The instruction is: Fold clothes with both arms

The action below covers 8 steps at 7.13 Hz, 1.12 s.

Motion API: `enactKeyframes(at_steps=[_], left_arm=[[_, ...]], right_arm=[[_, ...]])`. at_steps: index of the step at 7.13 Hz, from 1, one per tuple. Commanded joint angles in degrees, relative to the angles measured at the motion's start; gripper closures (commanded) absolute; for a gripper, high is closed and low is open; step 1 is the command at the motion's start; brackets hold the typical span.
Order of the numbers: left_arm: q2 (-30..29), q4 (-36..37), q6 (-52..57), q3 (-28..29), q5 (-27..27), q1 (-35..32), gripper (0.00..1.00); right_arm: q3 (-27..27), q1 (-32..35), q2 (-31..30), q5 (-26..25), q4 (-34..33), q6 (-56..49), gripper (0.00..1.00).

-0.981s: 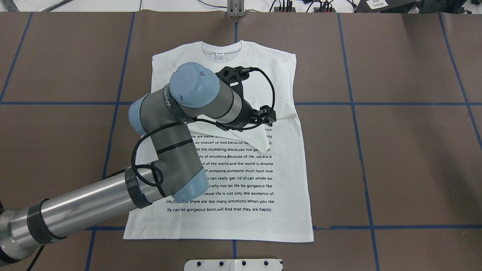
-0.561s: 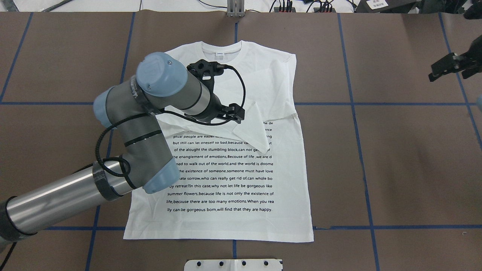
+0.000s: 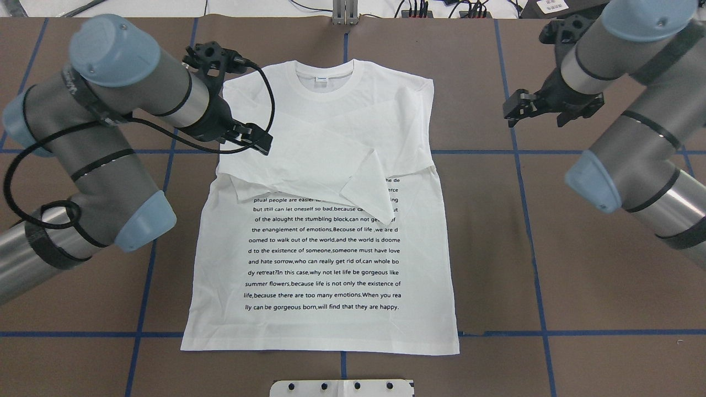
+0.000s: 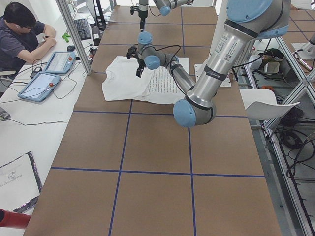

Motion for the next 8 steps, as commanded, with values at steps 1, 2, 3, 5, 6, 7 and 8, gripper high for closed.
enactKeyframes(at_steps=[1,2,3,5,6,7,8], left_arm=[[4.29,0.30,8.25,-2.38,-2.95,-3.96,0.00],[4.39,0.38,9.75,-2.38,-3.83,-4.84,0.00],[4.47,0.38,10.03,-2.47,-4.53,-5.11,0.00],[4.48,0.38,10.12,-2.47,-4.71,-5.29,0.00],[4.48,0.38,10.03,-2.47,-4.71,-5.29,0.00],[4.48,0.38,10.03,-2.47,-4.71,-5.29,0.00],[4.48,0.38,10.03,-2.47,-4.71,-5.21,0.00]], right_arm=[[-4.27,-7.15,9.95,-5.90,-5.31,7.11,0.00],[-9.35,-9.44,14.70,-8.96,-5.32,10.98,0.00],[-12.88,-11.03,17.18,-11.17,-4.45,13.98,0.00],[-24.54,-14.72,23.77,-16.69,4.38,21.97,0.00],[-28.87,-15.69,25.54,-18.73,7.31,22.97,0.00],[-30.39,-16.40,26.42,-20.66,8.12,23.24,0.00],[-30.41,-17.10,26.61,-21.29,8.13,23.33,0.00]])
